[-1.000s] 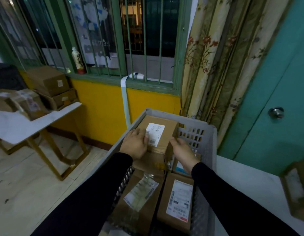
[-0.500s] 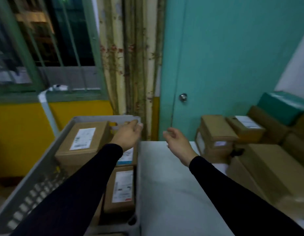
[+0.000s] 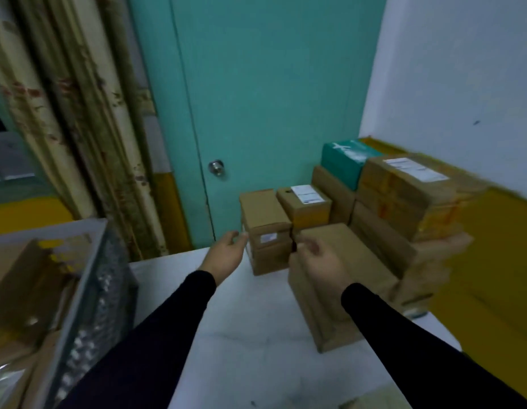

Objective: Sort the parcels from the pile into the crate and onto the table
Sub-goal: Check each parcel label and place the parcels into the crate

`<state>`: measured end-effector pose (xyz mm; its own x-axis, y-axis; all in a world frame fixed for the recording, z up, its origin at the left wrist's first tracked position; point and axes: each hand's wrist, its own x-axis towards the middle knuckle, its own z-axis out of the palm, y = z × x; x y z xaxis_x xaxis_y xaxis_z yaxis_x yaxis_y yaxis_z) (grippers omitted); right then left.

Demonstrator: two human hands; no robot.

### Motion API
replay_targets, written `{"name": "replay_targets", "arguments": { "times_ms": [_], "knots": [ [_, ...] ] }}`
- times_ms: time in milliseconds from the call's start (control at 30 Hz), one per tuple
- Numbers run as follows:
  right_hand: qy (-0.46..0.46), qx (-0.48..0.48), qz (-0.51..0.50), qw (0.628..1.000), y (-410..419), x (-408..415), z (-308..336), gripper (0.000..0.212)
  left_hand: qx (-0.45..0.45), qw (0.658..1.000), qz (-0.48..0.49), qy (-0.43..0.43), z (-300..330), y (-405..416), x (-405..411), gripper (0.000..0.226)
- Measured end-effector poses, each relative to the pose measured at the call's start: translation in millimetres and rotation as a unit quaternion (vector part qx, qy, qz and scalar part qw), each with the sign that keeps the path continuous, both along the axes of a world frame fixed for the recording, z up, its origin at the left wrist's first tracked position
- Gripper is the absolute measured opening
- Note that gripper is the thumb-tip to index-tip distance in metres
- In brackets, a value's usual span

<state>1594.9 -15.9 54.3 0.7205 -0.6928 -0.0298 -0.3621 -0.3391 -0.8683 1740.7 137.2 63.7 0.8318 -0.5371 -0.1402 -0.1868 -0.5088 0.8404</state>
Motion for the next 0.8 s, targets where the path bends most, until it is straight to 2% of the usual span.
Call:
{"name": "replay_targets", "arguments": {
  "times_ms": [100,233,400,467,567,700,800],
  "knots": [
    [0.032,-0.024,-0.054,0.998,-49.9,-27.6,-15.0,0.042,-0.001,0.999,-0.022,0.031,-16.3,-48.1,-32.0,0.05],
    [0.116,-0.049,-0.057,0.99,-100.6,-57.5,-31.6,0.053,0.002,0.992,-0.057,0.109,-30.9,-94.7,-71.6,0.045],
    [0.181,-0.079,-0.044,0.979,-126.0,-78.0,-58.5,0.062,0.015,0.976,-0.06,0.207,-65.8,-131.0,-103.2,0.069],
    [0.199,-0.068,-0.053,0.976,-132.0,-78.7,-66.3,0.071,0.017,0.97,-0.058,0.236,-66.9,-137.2,-117.0,0.065],
    [0.217,0.016,-0.08,0.973,-134.4,-79.0,-74.3,0.085,0.018,0.96,-0.059,0.273,-70.6,-142.7,-130.2,0.059],
    [0.166,0.05,-0.111,0.978,-125.7,-77.5,-74.1,0.066,-0.014,0.946,-0.047,0.32,-69.6,-139.2,-135.0,0.058],
    [0.088,0.052,-0.126,0.987,-112.5,-74.2,-55.4,0.052,-0.031,0.943,-0.03,0.329,-62.6,-128.2,-126.1,0.052]
  ]
}}
